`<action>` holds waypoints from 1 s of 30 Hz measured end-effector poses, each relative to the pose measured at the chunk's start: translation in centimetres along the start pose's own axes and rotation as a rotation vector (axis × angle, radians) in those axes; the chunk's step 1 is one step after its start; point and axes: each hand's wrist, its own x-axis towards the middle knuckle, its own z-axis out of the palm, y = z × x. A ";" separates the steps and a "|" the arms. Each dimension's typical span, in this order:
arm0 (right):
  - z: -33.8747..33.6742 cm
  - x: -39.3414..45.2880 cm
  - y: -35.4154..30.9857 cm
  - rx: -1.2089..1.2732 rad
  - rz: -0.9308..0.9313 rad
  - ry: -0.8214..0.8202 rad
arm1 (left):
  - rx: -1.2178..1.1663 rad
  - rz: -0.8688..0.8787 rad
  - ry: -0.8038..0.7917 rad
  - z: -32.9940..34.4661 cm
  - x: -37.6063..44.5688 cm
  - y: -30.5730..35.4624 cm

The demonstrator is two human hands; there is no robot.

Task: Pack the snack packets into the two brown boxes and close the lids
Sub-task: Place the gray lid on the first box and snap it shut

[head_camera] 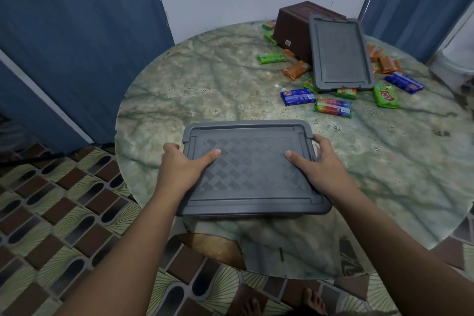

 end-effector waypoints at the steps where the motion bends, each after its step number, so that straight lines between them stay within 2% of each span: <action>1: -0.1 -0.1 -0.1 0.005 0.020 0.008 | -0.100 -0.067 -0.030 -0.4 0.2 -0.2; 4: -0.1 -0.1 -0.2 0.003 0.089 0.044 | -0.284 -0.172 -0.160 -1.8 -0.2 -0.9; 7: 0.0 0.0 -0.2 -0.037 0.126 0.062 | -0.250 -0.100 -0.146 -1.9 -0.7 -1.8; 10: 0.0 0.2 -0.1 -0.035 0.144 0.071 | -0.038 0.058 0.032 -1.2 -1.0 -2.0; 13: 0.1 0.1 -0.2 -0.029 0.150 0.069 | 0.196 0.258 0.142 -0.9 -1.6 -2.2; 17: 0.1 0.1 -0.1 -0.029 0.147 0.080 | 0.490 0.332 0.186 0.1 -2.8 -2.3; 21: 0.3 0.0 0.0 -0.060 0.138 0.101 | 0.485 0.369 0.176 0.3 -3.6 -2.2; 25: 0.4 -0.5 -0.8 -0.272 0.060 0.151 | 0.474 0.322 0.133 0.1 -3.8 -2.0; 28: 0.9 -1.5 -0.7 -0.540 -0.092 0.218 | 0.479 0.287 0.122 0.1 -3.9 -1.9; 30: 1.3 -2.0 -0.7 -0.628 -0.180 0.220 | 0.478 0.272 0.112 0.1 -3.9 -1.8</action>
